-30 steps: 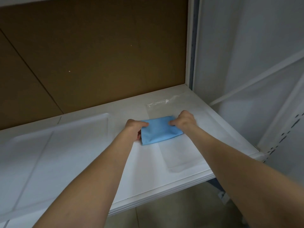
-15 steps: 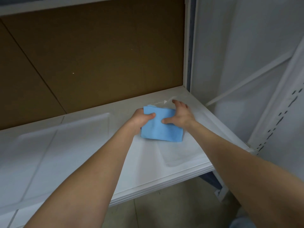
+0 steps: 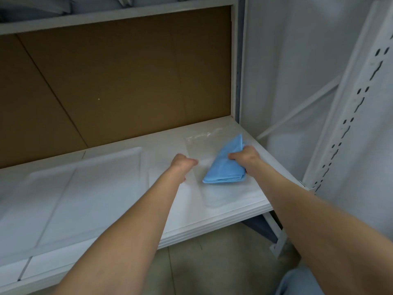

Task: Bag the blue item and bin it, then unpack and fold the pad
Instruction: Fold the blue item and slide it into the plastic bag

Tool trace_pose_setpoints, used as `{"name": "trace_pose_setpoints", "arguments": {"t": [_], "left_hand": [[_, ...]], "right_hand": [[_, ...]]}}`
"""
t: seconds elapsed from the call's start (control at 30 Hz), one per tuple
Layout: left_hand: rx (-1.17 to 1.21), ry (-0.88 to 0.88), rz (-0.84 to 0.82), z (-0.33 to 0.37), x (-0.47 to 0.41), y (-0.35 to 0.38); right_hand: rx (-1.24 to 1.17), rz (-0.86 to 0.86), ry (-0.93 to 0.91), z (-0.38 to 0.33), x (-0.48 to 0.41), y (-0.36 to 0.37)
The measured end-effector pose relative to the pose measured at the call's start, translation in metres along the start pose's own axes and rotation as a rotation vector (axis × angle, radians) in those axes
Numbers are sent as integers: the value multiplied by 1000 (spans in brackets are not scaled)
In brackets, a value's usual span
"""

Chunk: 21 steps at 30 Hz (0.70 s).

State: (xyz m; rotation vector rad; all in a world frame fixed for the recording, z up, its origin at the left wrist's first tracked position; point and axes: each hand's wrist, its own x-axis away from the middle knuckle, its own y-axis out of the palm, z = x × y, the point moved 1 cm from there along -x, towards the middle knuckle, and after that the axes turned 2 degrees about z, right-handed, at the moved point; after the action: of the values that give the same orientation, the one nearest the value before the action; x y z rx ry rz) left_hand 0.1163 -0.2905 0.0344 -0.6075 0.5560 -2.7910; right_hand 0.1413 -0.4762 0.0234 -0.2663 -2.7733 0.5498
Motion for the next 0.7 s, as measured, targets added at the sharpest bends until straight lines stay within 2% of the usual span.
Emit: {"name": "trace_pose_setpoints", "arguments": {"t": [0.07, 0.17, 0.33, 0.5, 0.7], "left_hand": [[165, -108, -64, -8, 6, 1], [297, -161, -96, -14, 3, 5], [232, -203, -106, -24, -10, 16], [141, -178, -16, -34, -32, 17], [96, -100, 267, -41, -65, -23]], "right_hand": [[-5, -6, 58, 13, -1, 2], [13, 7, 72, 21, 1, 6], [-8, -21, 72, 21, -2, 20], [-97, -67, 101, 18, -12, 37], [-386, -105, 126, -5, -16, 54]]}}
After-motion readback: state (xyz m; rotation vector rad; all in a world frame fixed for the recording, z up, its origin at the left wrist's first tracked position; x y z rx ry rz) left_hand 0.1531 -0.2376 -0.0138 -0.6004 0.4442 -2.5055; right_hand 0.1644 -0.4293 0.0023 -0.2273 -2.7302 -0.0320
